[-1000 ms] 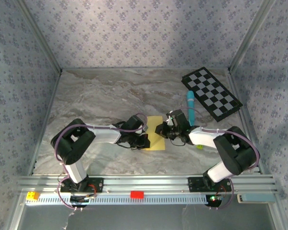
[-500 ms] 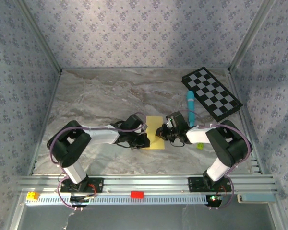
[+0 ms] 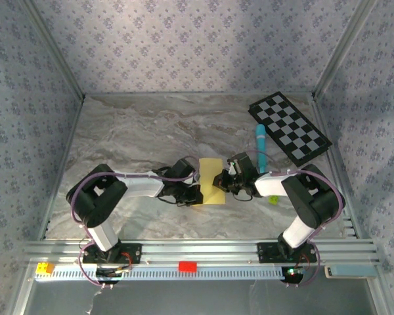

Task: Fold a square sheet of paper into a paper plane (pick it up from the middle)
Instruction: Turn over the paper at the center of the table.

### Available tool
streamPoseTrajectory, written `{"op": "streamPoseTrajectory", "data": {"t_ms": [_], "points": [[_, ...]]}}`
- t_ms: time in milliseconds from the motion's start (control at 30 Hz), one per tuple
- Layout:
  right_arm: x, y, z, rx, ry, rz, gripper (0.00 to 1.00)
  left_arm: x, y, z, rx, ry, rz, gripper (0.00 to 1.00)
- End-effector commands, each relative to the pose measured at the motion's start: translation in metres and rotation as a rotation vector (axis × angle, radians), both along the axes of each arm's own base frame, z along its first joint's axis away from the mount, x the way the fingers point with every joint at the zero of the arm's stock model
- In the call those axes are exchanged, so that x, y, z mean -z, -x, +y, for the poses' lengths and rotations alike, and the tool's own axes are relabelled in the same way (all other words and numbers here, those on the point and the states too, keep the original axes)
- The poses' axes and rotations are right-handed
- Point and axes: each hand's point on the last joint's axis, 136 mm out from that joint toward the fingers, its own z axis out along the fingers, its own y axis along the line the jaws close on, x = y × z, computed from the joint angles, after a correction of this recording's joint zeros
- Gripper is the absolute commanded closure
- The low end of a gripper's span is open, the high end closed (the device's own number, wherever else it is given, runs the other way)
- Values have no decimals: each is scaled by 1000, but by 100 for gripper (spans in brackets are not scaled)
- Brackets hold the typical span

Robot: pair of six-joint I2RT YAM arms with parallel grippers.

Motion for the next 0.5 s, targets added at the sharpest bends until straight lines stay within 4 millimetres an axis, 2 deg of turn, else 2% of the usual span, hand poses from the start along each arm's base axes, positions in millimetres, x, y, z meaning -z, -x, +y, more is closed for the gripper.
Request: {"op": "streamPoseTrajectory", "data": {"t_ms": [0, 167, 300, 400, 467], "points": [[30, 14, -20, 30, 91, 85, 98, 12, 8, 12, -12, -58, 39, 94], [23, 11, -15, -2, 73, 62, 97, -36, -5, -1, -1, 55, -81, 91], [11, 6, -10, -27, 59, 30, 96, -70, -31, -1, -20, 89, -181, 86], [3, 3, -7, -34, 45, 9, 94, -75, -51, -9, -4, 98, -180, 87], [-2, 1, -5, -37, 36, 0, 94, -71, -60, -16, 15, 90, -174, 88]]}}
